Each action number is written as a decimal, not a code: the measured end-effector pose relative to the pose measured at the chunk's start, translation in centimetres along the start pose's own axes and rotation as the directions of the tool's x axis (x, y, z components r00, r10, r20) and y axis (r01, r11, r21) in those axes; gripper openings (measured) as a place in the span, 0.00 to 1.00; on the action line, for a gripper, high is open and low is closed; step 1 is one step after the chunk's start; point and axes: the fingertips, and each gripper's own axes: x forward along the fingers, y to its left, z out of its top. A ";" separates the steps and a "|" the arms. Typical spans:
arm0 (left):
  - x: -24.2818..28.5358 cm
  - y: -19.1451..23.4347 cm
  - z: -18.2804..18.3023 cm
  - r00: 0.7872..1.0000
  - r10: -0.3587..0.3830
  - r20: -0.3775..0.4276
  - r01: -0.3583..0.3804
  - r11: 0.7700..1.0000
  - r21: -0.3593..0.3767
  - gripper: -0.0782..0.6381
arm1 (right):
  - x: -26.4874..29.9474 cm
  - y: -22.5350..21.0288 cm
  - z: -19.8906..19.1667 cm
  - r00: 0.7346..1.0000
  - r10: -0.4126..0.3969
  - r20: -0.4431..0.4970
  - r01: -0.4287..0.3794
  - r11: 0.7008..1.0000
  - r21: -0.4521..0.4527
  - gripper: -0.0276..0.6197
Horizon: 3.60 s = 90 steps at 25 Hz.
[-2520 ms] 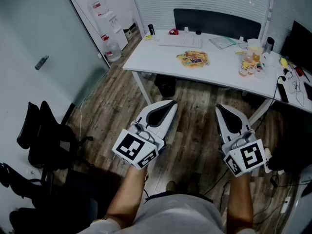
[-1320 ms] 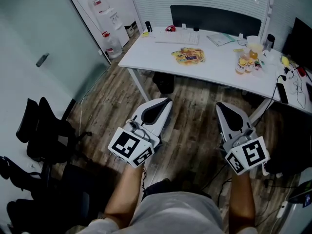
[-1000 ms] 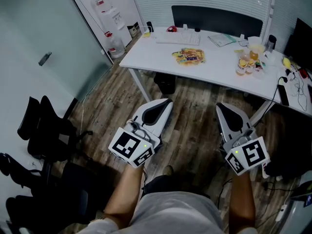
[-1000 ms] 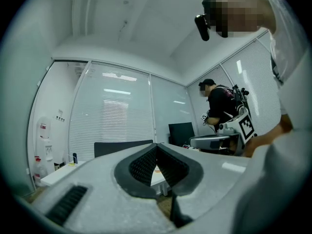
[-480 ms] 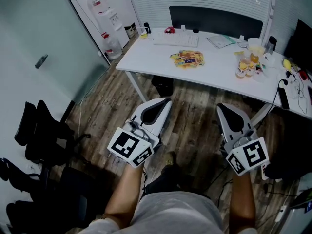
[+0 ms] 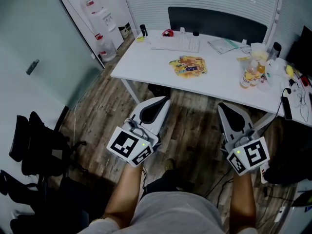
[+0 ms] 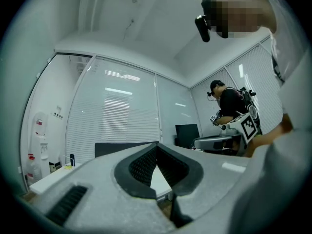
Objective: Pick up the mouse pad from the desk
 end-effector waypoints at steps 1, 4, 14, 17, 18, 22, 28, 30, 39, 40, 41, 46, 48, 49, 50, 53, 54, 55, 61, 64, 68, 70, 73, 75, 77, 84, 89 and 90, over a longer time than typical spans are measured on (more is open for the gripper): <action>0.4 1.0 -0.2 1.000 -0.004 -0.001 0.004 1.000 -0.001 0.13 | 1.0 -0.3 -0.1 1.000 -0.004 -0.003 0.004 1.000 -0.001 0.06; 1.8 3.8 -0.7 1.000 -0.018 -0.006 0.018 1.000 -0.004 0.13 | 3.7 -1.1 -0.6 1.000 -0.019 -0.016 0.019 1.000 -0.003 0.06; 5.8 12.7 -2.6 0.998 -0.063 -0.022 0.063 0.998 -0.017 0.13 | 12.7 -3.4 -2.6 0.996 -0.063 -0.065 0.062 0.998 -0.003 0.06; 6.5 14.9 -3.0 0.997 -0.078 -0.024 0.078 0.997 -0.020 0.13 | 15.0 -3.7 -3.0 0.995 -0.073 -0.074 0.072 0.997 -0.005 0.06; 6.7 15.6 -3.1 0.996 -0.083 -0.025 0.082 0.996 -0.019 0.13 | 15.7 -3.8 -3.1 0.994 -0.076 -0.077 0.076 0.997 -0.006 0.06; 7.4 17.8 -3.6 0.995 -0.094 -0.028 0.094 0.995 -0.023 0.13 | 17.5 -4.0 -3.8 0.992 -0.088 -0.095 0.088 0.996 -0.009 0.06; 8.0 19.8 -4.6 0.994 -0.100 -0.038 0.098 0.994 -0.039 0.13 | 18.3 -4.9 -4.9 0.986 -0.114 -0.126 0.113 0.993 -0.011 0.06; 8.2 20.2 -4.8 0.994 -0.104 -0.042 0.102 0.994 -0.043 0.13 | 18.4 -5.1 -5.0 0.984 -0.122 -0.129 0.121 0.993 -0.012 0.06; 9.8 20.7 -5.0 0.992 -0.124 -0.037 0.123 0.991 -0.046 0.13 | 18.8 -6.5 -5.2 0.981 -0.141 -0.137 0.139 0.990 -0.023 0.06; 10.0 20.8 -5.1 0.992 -0.123 -0.038 0.121 0.992 -0.046 0.13 | 19.0 -6.7 -5.3 0.980 -0.140 -0.138 0.138 0.990 -0.023 0.06; 10.2 21.0 -5.2 0.992 -0.122 -0.041 0.120 0.992 -0.045 0.13 | 19.2 -6.9 -5.4 0.981 -0.139 -0.139 0.137 0.990 -0.023 0.06; 11.7 22.1 -5.8 0.992 -0.116 -0.049 0.115 0.993 -0.029 0.13 | 20.9 -8.8 -5.9 0.984 -0.131 -0.124 0.129 0.991 -0.021 0.06; 12.4 22.6 -6.2 0.992 -0.110 -0.059 0.109 0.994 -0.023 0.13 | 21.6 -9.6 -6.1 0.984 -0.128 -0.121 0.127 0.992 -0.019 0.06; 12.8 22.9 -6.4 0.992 -0.105 -0.065 0.104 0.994 -0.024 0.13 | 21.9 -10.1 -6.3 0.984 -0.128 -0.120 0.127 0.992 -0.017 0.06; 13.3 23.2 -6.6 0.992 -0.101 -0.070 0.099 0.995 -0.025 0.13 | 22.1 -10.7 -6.5 0.984 -0.129 -0.119 0.128 0.992 -0.016 0.06; 15.2 24.0 -7.1 0.992 -0.097 -0.079 0.096 0.995 -0.019 0.13 | 22.9 -12.6 -7.1 0.983 -0.136 -0.123 0.135 0.991 -0.015 0.06; 15.9 24.3 -7.3 0.992 -0.096 -0.081 0.095 0.995 -0.017 0.13 | 23.1 -13.3 -7.4 0.983 -0.138 -0.125 0.137 0.990 -0.015 0.06; 16.5 24.5 -7.4 0.992 -0.096 -0.084 0.095 0.995 -0.015 0.13 | 23.4 -14.0 -7.6 0.982 -0.140 -0.127 0.139 0.990 -0.015 0.06; 20.4 26.0 -8.8 0.991 -0.086 -0.106 0.084 0.996 -0.020 0.13 | 25.2 -17.9 -8.6 0.980 -0.143 -0.135 0.143 0.990 -0.011 0.06; 22.2 26.5 -9.9 0.988 -0.085 -0.132 0.084 0.996 -0.017 0.13 | 26.0 -19.7 -9.4 0.979 -0.137 -0.151 0.137 0.990 -0.010 0.06; 24.3 27.1 -11.7 0.980 -0.085 -0.180 0.084 0.996 -0.011 0.13 | 27.1 -21.9 -11.0 0.976 -0.122 -0.181 0.124 0.992 0.000 0.06; 25.3 27.2 -12.6 0.974 -0.082 -0.209 0.081 0.997 -0.011 0.13 | 27.6 -22.8 -11.9 0.974 -0.108 -0.198 0.111 0.994 0.004 0.06; 26.5 27.7 -13.9 0.966 -0.070 -0.249 0.070 0.997 -0.010 0.13 | 28.4 -23.9 -13.1 0.971 -0.087 -0.223 0.091 0.996 0.008 0.06; 27.3 28.0 -14.7 0.960 -0.059 -0.274 0.060 0.998 -0.005 0.13 | 28.9 -24.5 -13.7 0.969 -0.075 -0.234 0.079 0.997 0.011 0.06; 27.9 28.4 -15.5 0.953 -0.049 -0.298 0.052 0.999 0.000 0.13 | 29.3 -25.1 -14.3 0.968 -0.063 -0.244 0.070 0.997 0.021 0.06; 29.3 29.3 -18.6 0.923 -0.038 -0.383 0.033 0.999 -0.018 0.13 | 30.6 -26.1 -17.3 0.945 -0.037 -0.324 0.058 0.997 0.056 0.07; 29.9 29.7 -21.0 0.891 -0.064 -0.450 0.048 0.998 -0.047 0.13 | 31.0 -26.4 -19.3 0.923 -0.032 -0.384 0.063 0.996 0.068 0.07; 29.9 29.8 -21.5 0.885 -0.071 -0.460 0.053 0.997 -0.052 0.13 | 31.1 -26.4 -19.7 0.918 -0.033 -0.395 0.066 0.995 0.070 0.07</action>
